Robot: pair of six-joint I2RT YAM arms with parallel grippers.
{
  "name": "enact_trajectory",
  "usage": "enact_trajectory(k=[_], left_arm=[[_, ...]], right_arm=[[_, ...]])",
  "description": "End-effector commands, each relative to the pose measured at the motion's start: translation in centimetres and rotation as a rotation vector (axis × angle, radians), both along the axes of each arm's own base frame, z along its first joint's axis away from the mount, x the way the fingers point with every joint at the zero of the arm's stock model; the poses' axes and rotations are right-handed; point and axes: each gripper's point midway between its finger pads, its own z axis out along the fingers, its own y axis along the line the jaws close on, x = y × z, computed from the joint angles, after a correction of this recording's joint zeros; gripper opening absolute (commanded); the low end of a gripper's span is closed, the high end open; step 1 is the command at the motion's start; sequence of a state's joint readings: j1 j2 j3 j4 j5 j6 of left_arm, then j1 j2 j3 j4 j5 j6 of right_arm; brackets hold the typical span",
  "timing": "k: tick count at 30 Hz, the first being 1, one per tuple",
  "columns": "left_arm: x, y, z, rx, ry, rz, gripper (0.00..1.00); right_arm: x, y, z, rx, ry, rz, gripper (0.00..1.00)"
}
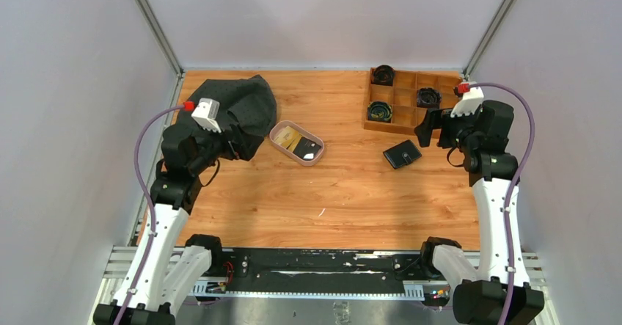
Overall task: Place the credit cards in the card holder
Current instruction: Move the card holder to the center of the board.
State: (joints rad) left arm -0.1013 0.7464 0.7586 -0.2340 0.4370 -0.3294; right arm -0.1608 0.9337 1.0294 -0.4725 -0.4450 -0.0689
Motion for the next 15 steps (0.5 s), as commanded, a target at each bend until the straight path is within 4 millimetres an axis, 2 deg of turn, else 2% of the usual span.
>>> enact_trajectory(k=[1,8,10,12,15], left_arm=[[-0.4,-0.7,-0.3,0.039,0.033,-0.044,1.00],[-1.2,-3.0,-2.7,0.474,0.057,-0.041,1.00],[-1.1,-3.4,-2.9,0.570,0.046,-0.042,1.00],[-1.0,-3.8,-2.8,0.578,0.037,-0.059,1.00],[-1.6,-5.1,-2.9,0.516,-0.007,-0.125,1.00]], right_arm=[[-0.1,0.7,0.0,0.023,0.013,0.025,1.00],[-0.5,3.0,-0.6,0.026,0.002,0.205,1.00],[-0.9,4.6,-0.9,0.003,-0.030,0.352,1.00],[-1.7,6.1,-1.3,-0.047,-0.068,0.513,1.00],[-2.6,7.3,-1.7,-0.062,-0.090,0.642,1.00]])
